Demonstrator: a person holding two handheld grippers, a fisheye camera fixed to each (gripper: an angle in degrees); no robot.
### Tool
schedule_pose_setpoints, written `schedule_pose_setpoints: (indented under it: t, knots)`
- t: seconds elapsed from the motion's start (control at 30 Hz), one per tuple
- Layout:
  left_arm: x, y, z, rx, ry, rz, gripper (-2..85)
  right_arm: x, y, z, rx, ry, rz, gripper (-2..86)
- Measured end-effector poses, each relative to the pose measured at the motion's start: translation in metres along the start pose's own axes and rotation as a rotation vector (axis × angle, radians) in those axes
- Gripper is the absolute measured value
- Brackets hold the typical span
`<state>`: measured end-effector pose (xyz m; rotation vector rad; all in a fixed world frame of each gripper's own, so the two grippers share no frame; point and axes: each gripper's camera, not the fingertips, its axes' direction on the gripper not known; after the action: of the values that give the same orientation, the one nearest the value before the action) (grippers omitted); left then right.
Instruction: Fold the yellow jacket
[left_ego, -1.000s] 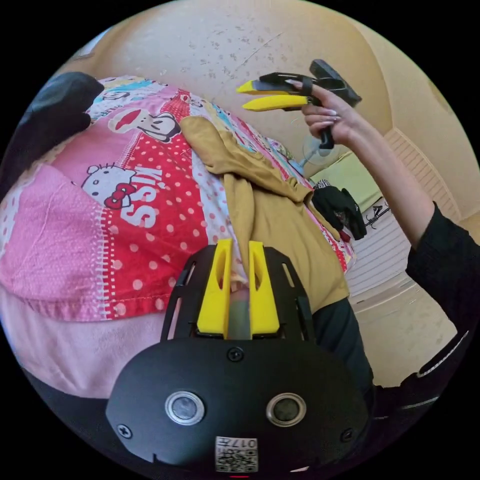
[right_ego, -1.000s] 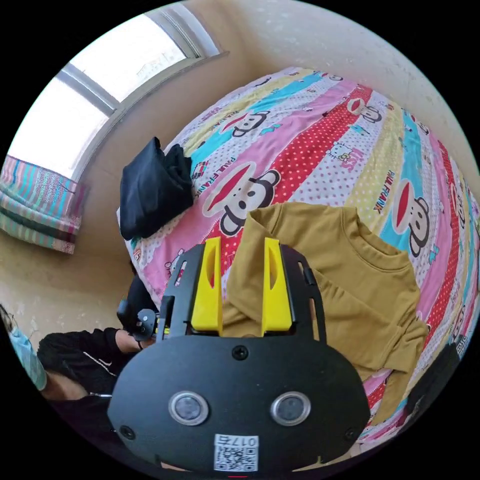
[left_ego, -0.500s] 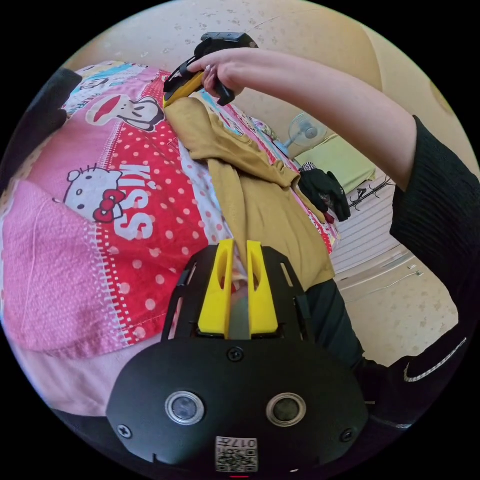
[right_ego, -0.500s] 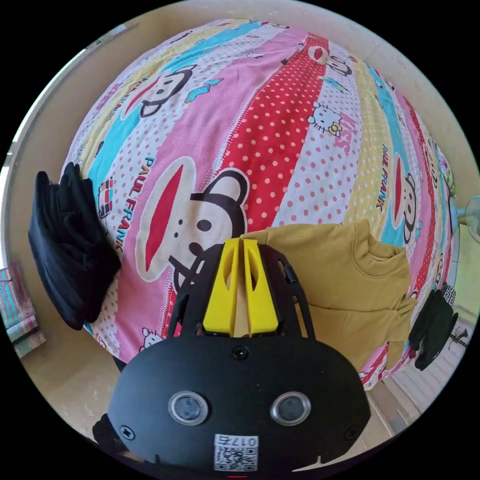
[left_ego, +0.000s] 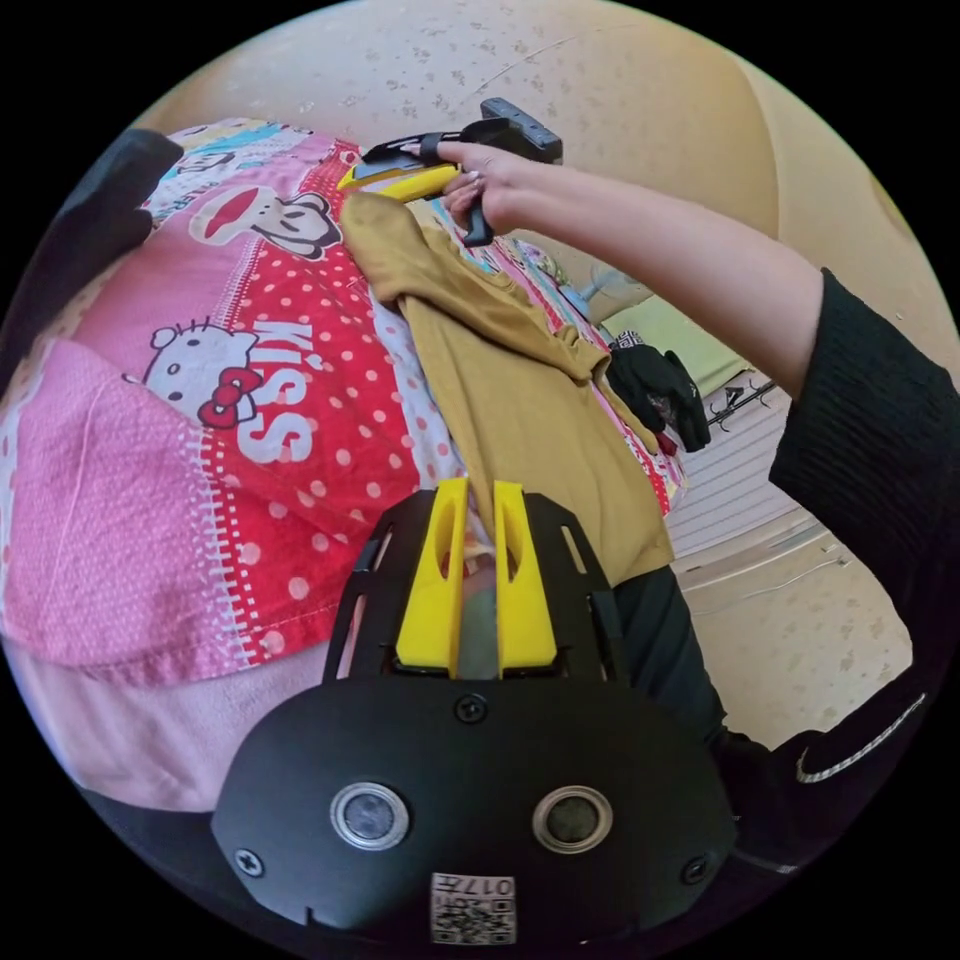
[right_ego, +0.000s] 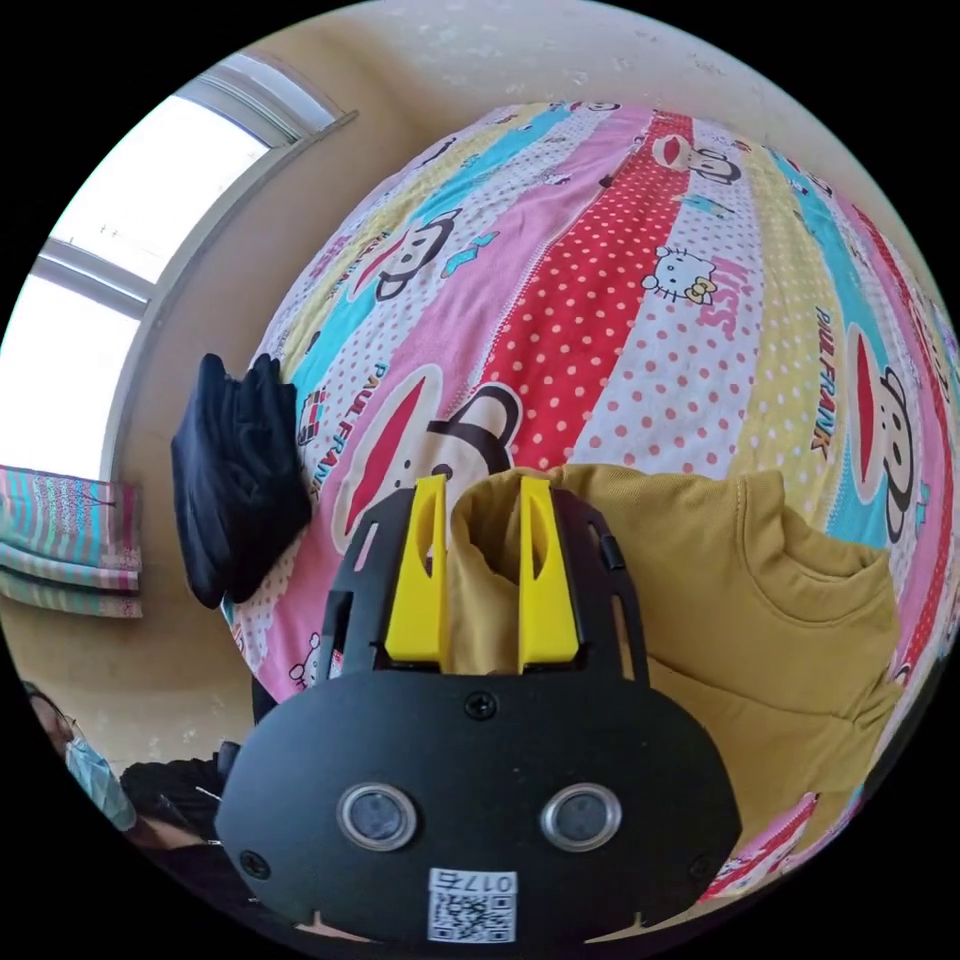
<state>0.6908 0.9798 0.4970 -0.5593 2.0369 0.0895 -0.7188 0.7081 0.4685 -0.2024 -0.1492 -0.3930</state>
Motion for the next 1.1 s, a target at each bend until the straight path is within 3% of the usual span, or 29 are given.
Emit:
schedule_pose_setpoints:
  t: [0.2, 0.4, 0.5, 0.57, 0.63, 0.83, 0.97, 1.1]
  knots:
    - [-0.023, 0.018, -0.016, 0.001, 0.010, -0.008, 5.2, 0.017, 0.040, -0.030, 0.021, 0.124, 0.044, 14.2]
    - [-0.063, 0.044, -0.060, 0.092, 0.165, -0.087, 8.1, 0.035, 0.080, -0.056, 0.131, 0.034, 0.083, 14.0]
    - [-0.098, 0.058, -0.094, 0.286, 0.627, -0.207, 8.2, 0.054, 0.101, -0.039, 0.069, 0.037, 0.096, 14.0]
    - [-0.117, 0.063, -0.105, 0.458, 1.223, -0.304, 7.8, 0.065, 0.113, -0.032, 0.055, 0.038, 0.096, 14.0]
    - [-0.116, 0.063, -0.118, 0.539, 1.445, -0.359, 7.7, 0.081, 0.128, -0.025, 0.046, 0.025, 0.109, 13.8]
    - [-0.074, 0.052, -0.183, 0.709, 1.772, -0.319, 11.9, 0.127, 0.158, -0.034, 0.121, -0.117, 0.181, 11.9]
    - [-0.057, 0.042, -0.184, 0.684, 1.957, -0.380, 17.3, 0.154, 0.167, -0.041, 0.142, -0.199, 0.222, 10.1]
    - [-0.075, 0.044, -0.177, 0.757, 1.984, -0.450, 17.9, 0.177, 0.179, -0.052, 0.161, -0.252, 0.243, 8.3]
